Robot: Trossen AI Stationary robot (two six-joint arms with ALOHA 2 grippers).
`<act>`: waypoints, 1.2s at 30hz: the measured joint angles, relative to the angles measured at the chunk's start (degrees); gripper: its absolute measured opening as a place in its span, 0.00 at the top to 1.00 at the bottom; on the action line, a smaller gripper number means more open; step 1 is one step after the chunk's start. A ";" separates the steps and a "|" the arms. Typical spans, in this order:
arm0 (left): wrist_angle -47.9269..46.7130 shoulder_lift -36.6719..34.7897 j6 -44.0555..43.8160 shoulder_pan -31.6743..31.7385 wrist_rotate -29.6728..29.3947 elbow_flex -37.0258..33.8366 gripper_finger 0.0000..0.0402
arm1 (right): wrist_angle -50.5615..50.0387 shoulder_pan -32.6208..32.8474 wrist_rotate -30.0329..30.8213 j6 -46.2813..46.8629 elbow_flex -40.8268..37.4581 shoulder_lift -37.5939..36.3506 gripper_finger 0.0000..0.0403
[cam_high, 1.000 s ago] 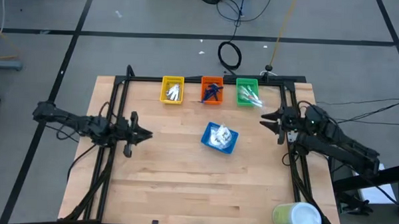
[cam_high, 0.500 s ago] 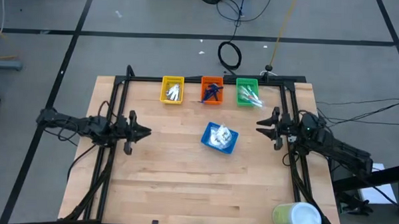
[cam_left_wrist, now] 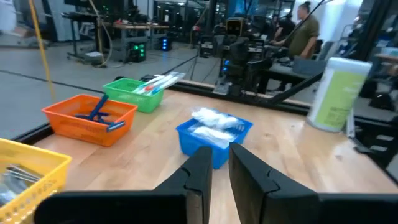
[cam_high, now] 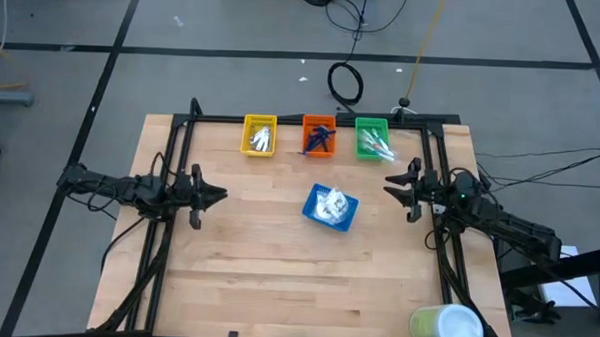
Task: Pick & Place Travel size toiletries
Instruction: Return to Home Position
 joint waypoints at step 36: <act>0.20 0.02 2.64 0.00 -1.56 0.02 0.87 | -3.53 -0.02 -0.19 2.78 -0.19 0.03 0.69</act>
